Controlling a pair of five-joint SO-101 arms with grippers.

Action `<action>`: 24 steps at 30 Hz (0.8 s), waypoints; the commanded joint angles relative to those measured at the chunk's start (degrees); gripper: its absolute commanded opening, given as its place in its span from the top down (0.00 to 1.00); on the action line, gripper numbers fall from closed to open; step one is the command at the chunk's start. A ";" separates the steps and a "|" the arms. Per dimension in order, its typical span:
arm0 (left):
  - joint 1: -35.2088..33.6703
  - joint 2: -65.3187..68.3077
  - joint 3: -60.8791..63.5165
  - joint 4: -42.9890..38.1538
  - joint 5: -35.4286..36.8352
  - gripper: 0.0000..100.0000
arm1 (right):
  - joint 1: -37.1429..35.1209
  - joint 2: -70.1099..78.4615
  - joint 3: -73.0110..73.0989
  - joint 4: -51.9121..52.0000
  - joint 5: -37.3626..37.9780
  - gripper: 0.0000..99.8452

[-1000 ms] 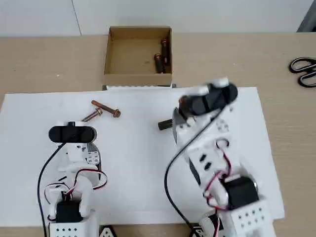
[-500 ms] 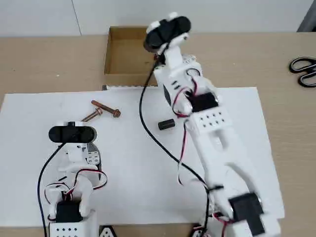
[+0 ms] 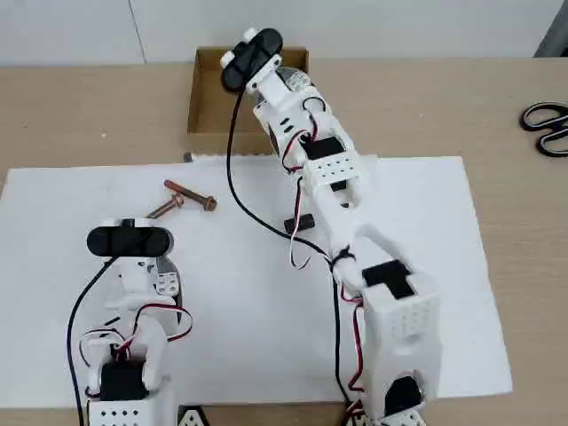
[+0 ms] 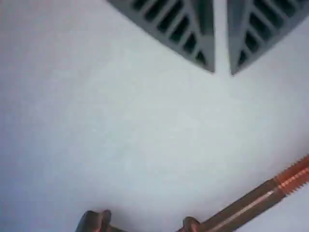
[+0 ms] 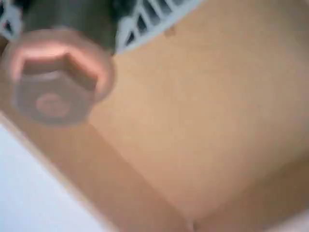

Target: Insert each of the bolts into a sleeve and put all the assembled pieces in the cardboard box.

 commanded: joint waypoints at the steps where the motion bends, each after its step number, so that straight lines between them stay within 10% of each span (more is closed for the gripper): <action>1: -0.18 -0.44 -0.31 -1.76 -0.26 0.99 | 0.31 3.74 -10.02 -1.71 2.64 0.99; 10: 0.00 -0.44 -0.31 -1.76 -0.26 0.99 | -1.10 10.33 -17.14 1.63 2.37 0.79; 24: 0.00 -0.44 -0.31 -1.76 -0.35 0.99 | -0.57 -4.44 -26.37 39.08 -9.85 0.99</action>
